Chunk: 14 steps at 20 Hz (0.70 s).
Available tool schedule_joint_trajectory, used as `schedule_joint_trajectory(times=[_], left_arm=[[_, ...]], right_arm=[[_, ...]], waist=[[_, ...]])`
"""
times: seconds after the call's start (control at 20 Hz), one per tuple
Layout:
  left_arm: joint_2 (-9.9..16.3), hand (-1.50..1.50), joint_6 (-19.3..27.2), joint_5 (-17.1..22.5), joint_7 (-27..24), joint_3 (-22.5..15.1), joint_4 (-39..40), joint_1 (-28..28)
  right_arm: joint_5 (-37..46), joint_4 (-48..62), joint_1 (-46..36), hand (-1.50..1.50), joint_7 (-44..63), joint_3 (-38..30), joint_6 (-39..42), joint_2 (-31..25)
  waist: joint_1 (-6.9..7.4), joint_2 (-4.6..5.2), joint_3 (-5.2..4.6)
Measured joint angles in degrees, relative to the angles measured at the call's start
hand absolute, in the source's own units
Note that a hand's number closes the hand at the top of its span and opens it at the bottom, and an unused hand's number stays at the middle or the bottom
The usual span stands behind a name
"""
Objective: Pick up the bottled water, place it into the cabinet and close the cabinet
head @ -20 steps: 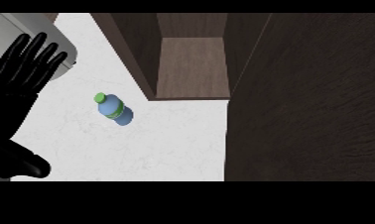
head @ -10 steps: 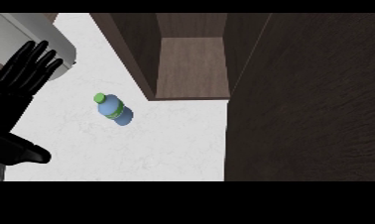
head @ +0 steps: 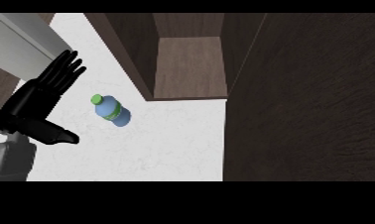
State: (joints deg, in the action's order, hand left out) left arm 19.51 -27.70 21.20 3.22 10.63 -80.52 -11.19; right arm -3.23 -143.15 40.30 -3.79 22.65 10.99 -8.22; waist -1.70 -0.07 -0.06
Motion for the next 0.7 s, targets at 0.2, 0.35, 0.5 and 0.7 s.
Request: schedule_joint_trajectory(times=[0.2, 0.35, 0.5, 0.7], left_arm=[[-0.68, -1.5, -2.51, -2.1, -4.2, -0.33, 9.08, -0.92], [-1.32, -1.5, -3.22, -4.33, -7.78, -0.39, 16.84, -3.38], [-1.67, -1.5, -3.66, -7.2, -12.25, -0.61, 23.94, -5.41], [-2.07, -1.5, -4.04, -10.98, -18.73, -1.11, 33.07, -8.38]], right_arm=[[0.27, -0.17, 2.03, -1.5, -1.59, 1.01, -0.19, -0.89], [0.6, -0.01, 3.32, -1.5, -3.52, 1.82, -0.36, -1.31], [0.85, 0.0, 5.01, -1.5, -5.54, 2.35, -0.45, -2.06], [1.18, 0.01, 7.21, -1.5, -8.18, 3.14, -0.49, -3.27]], waist=[[-0.17, 0.07, -0.04], [-0.32, 0.12, -0.05], [-0.5, 0.16, -0.07], [-0.82, 0.25, -0.1]])
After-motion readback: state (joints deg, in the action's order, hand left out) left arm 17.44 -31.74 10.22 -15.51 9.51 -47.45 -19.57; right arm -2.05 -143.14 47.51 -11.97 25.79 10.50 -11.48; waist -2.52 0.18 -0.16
